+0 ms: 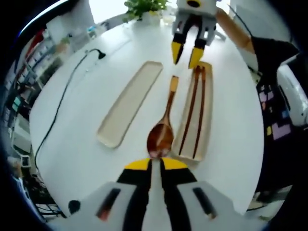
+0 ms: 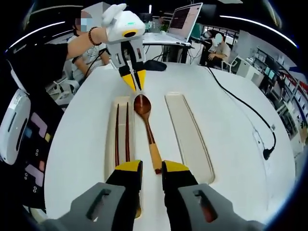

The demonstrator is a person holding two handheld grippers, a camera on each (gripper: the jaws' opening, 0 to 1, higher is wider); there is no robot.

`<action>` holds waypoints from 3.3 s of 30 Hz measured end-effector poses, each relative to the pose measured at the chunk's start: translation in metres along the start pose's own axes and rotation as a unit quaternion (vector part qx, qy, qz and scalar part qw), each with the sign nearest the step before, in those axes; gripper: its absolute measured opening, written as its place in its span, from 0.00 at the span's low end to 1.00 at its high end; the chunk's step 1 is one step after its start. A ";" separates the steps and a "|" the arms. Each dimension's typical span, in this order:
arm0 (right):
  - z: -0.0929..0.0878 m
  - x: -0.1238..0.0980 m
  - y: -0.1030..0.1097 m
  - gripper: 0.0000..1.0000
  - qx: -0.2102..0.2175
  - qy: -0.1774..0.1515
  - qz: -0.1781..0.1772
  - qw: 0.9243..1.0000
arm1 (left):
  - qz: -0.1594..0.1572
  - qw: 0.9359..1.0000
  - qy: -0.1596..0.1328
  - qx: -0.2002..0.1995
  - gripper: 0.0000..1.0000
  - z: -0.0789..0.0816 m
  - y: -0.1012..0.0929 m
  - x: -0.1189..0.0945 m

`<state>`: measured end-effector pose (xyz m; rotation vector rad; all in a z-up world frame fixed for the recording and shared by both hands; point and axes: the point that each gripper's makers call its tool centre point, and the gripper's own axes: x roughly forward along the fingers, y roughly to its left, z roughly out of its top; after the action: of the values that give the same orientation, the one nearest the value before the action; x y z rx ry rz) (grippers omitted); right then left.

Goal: Arrange the utensils inside the cutlery case until each visible utensil rests in its matching compartment.

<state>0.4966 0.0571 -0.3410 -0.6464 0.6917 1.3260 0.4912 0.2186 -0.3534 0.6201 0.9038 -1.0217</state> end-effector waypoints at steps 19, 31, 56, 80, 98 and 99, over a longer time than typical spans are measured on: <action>-0.013 0.034 -0.006 0.13 -0.007 0.045 0.025 0.999 | -0.029 0.997 -0.017 -0.064 0.10 -0.010 0.000 0.009; -0.019 0.038 0.001 0.10 -0.038 0.052 0.041 0.997 | -0.039 0.996 -0.028 -0.079 0.12 -0.007 -0.002 0.014; -0.018 0.038 -0.002 0.10 -0.054 0.035 0.031 0.997 | -0.141 0.931 -0.128 -0.313 0.20 0.013 -0.004 0.021; -0.018 0.037 -0.003 0.10 -0.041 0.026 0.007 0.999 | -0.230 0.839 -0.193 -0.454 0.11 0.040 -0.019 0.019; -0.016 0.037 -0.004 0.11 -0.019 -0.015 0.018 1.000 | -0.219 0.799 -0.215 -0.517 0.05 0.041 -0.006 0.014; -0.016 0.037 -0.004 0.11 -0.019 -0.018 0.018 0.999 | -0.221 0.795 -0.217 -0.522 0.05 0.040 -0.006 0.014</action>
<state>0.5033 0.0680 -0.3790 -0.6419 0.6520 1.3837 0.5030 0.1778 -0.3455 -0.7736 1.0453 -0.8368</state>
